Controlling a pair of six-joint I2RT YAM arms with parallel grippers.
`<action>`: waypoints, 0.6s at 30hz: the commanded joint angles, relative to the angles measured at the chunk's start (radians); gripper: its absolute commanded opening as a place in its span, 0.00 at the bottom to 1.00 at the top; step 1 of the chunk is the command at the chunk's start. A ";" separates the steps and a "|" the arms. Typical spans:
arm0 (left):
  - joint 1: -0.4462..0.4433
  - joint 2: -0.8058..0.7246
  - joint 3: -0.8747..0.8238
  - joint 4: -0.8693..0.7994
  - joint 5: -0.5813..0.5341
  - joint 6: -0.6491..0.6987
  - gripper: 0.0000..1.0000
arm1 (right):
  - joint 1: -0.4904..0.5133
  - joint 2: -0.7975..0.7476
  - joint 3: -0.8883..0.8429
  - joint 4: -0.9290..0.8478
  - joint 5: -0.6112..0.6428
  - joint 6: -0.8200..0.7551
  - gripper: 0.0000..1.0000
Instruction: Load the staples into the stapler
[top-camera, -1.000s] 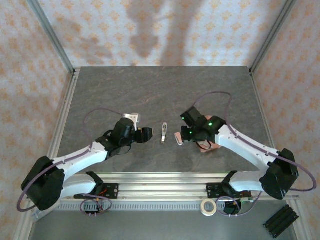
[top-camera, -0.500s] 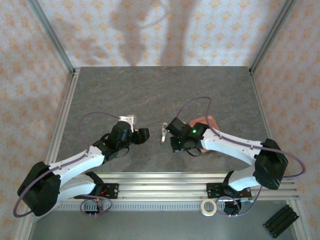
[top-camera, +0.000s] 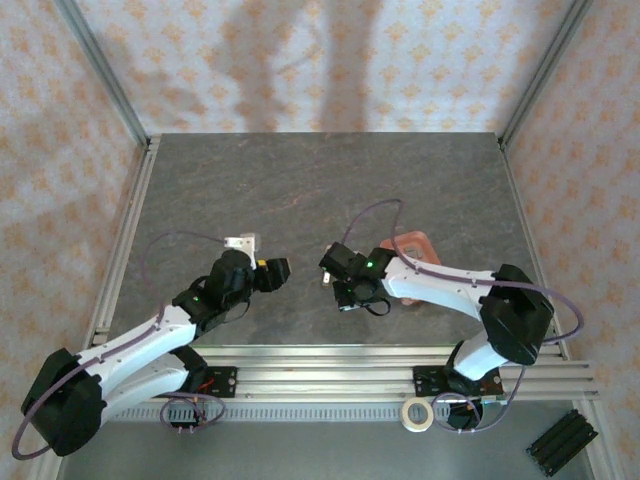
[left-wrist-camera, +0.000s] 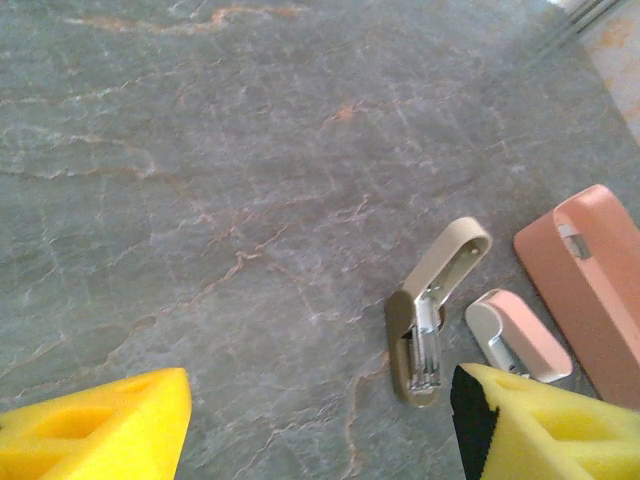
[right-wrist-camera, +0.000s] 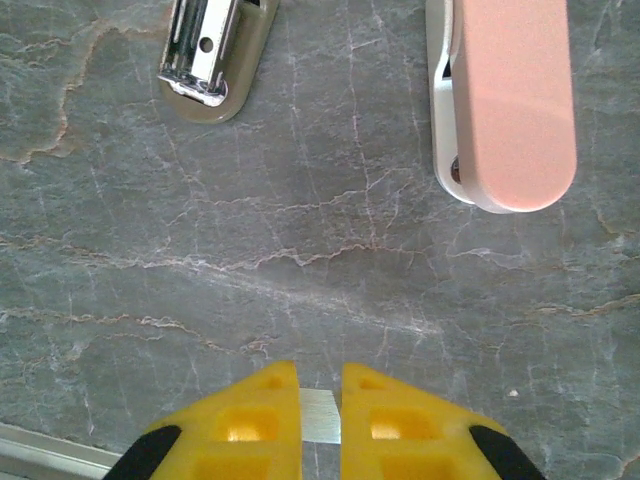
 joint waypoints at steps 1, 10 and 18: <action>0.009 -0.015 -0.031 0.021 -0.034 -0.014 0.71 | 0.006 0.011 -0.018 0.027 0.010 0.037 0.12; 0.011 -0.006 -0.087 0.079 -0.048 -0.011 0.71 | 0.006 0.053 -0.048 0.024 0.029 0.061 0.12; 0.011 0.036 -0.073 0.109 -0.051 0.004 0.72 | 0.006 0.150 0.003 0.013 0.033 0.052 0.12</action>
